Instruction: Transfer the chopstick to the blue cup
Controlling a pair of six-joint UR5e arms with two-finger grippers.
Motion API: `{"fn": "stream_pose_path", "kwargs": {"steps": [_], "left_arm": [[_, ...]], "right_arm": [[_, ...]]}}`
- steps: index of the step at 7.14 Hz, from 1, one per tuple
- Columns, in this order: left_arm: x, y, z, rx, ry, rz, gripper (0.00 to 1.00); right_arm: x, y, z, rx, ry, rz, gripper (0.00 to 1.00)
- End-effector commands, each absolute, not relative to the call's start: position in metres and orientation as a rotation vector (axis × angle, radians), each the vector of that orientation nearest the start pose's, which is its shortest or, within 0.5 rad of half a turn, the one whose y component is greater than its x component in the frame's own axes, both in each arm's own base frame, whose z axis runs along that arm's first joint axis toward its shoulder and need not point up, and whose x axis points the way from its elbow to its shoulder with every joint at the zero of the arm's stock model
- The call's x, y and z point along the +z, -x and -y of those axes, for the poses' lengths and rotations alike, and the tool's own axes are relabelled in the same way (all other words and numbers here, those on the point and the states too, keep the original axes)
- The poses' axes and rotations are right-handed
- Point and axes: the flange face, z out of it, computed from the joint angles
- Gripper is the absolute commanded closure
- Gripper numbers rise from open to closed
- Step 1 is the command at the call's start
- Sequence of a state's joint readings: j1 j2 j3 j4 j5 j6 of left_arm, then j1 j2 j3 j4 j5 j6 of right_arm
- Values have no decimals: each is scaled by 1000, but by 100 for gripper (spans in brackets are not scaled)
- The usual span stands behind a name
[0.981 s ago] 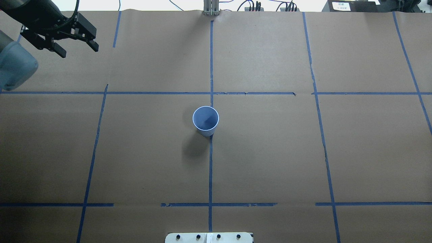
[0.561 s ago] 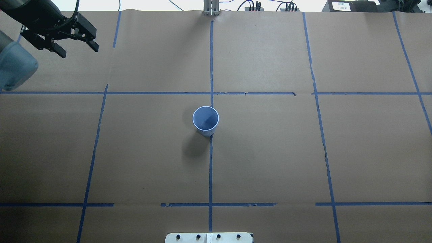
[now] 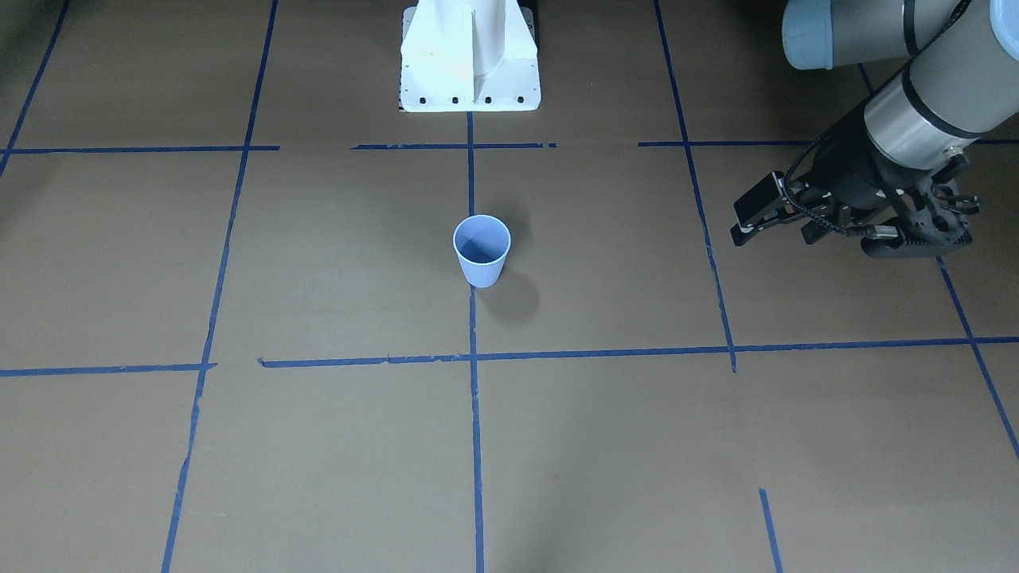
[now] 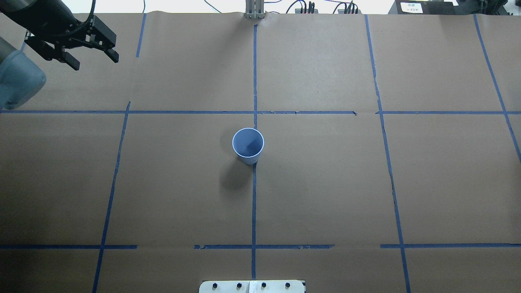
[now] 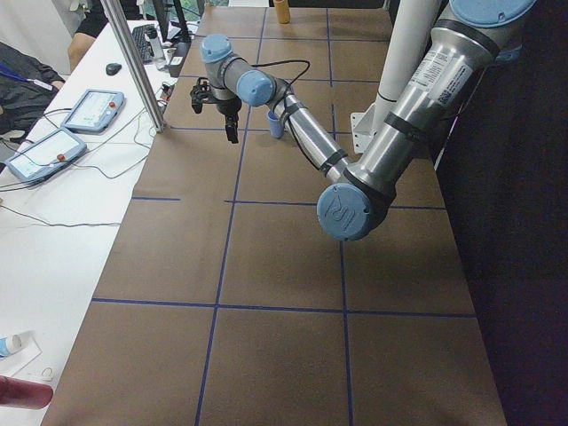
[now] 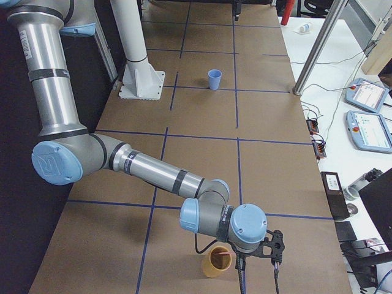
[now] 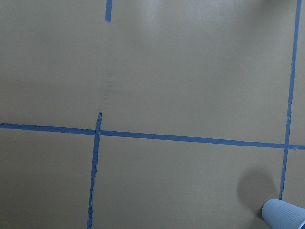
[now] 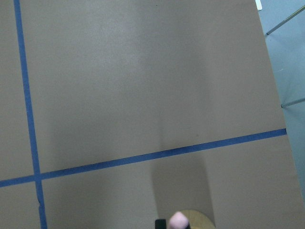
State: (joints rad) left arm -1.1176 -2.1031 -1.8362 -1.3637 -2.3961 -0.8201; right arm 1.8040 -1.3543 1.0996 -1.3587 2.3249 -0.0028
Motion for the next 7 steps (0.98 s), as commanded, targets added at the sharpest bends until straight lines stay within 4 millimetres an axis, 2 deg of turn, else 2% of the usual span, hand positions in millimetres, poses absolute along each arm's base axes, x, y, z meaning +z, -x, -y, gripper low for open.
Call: {"fn": "stream_pose_path", "kwargs": {"steps": [1,3,5,7], "left_arm": [[250,-213,574,-94,30,-971,0],[249,-213,574,-95,30,-972,0],[249,-213,574,-95,30,-972,0],[248,-213,573,-94,29,-973,0]], "right_arm": [[735,-197,546,237,-74,756,98],[716,-211,545,253,-98,761,100],[687,-230,534,295,-85,767,100],[644,-241,526,311,-76,768,100]]}}
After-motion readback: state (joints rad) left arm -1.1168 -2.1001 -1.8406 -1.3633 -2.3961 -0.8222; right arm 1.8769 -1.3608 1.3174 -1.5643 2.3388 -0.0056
